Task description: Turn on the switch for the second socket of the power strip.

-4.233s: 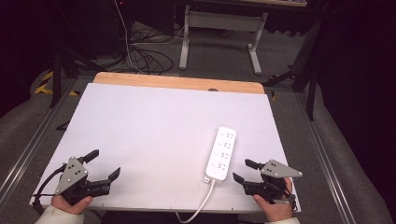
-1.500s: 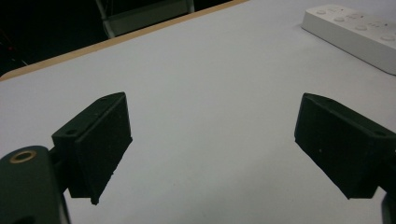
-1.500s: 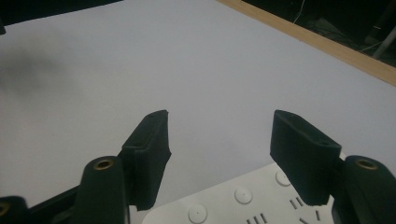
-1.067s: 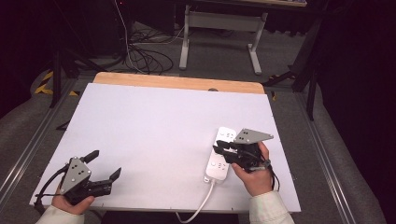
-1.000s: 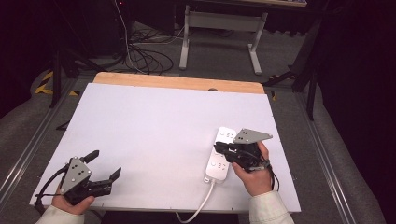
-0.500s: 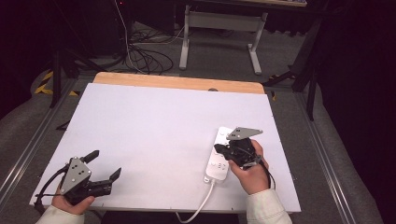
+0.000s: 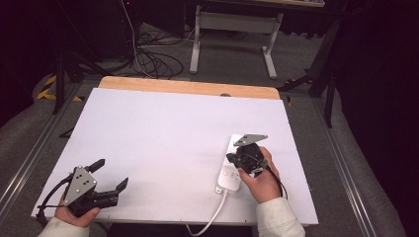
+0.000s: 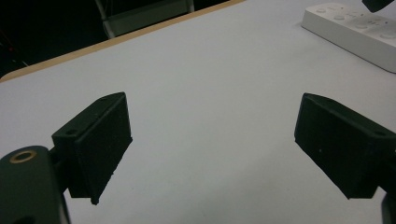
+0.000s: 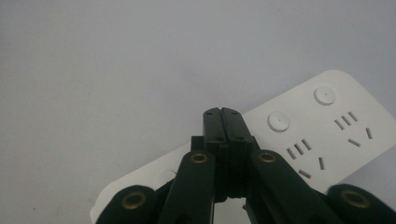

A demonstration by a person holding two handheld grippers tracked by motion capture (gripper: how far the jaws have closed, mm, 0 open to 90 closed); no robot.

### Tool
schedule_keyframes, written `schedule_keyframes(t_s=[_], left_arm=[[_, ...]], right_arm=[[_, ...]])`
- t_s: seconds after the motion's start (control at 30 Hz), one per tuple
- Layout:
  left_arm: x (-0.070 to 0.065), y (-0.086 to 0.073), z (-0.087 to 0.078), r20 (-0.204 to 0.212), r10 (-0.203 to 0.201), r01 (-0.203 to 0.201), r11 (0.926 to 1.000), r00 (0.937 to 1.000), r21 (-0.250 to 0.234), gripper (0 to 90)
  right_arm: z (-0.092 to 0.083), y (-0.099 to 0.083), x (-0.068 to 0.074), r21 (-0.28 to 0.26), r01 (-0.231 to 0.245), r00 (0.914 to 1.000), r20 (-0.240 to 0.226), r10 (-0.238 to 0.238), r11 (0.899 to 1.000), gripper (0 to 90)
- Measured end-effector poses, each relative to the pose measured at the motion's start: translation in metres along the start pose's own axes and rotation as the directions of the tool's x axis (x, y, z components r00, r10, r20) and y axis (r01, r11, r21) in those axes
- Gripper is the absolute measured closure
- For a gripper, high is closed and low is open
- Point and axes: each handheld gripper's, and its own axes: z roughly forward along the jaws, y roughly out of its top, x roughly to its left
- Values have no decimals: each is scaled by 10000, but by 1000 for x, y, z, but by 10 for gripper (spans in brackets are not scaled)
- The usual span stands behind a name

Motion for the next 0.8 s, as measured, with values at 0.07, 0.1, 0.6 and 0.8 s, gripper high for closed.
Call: schedule_keyframes(t_s=[0.07, 0.1, 0.6, 0.8], left_arm=[[0, 0, 0, 7, -4, 4, 10000, 10000, 1, 113], [0, 0, 0, 8, -10, 10, 10000, 10000, 4, 113], [0, 0, 1, 4, -23, 23, 10000, 10000, 7, 113], [0, 0, 1, 9, -30, 30, 10000, 10000, 13, 113]], right_arm=[[2, 0, -1, 77, -23, 10000, 78, 23, 10000, 900], [3, 0, -1, 124, -16, 9999, 110, 15, 9999, 900], [14, -3, -2, 430, -95, 9996, 273, 83, 9990, 900], [17, -4, -2, 556, -37, 9992, 398, 15, 9984, 900]])
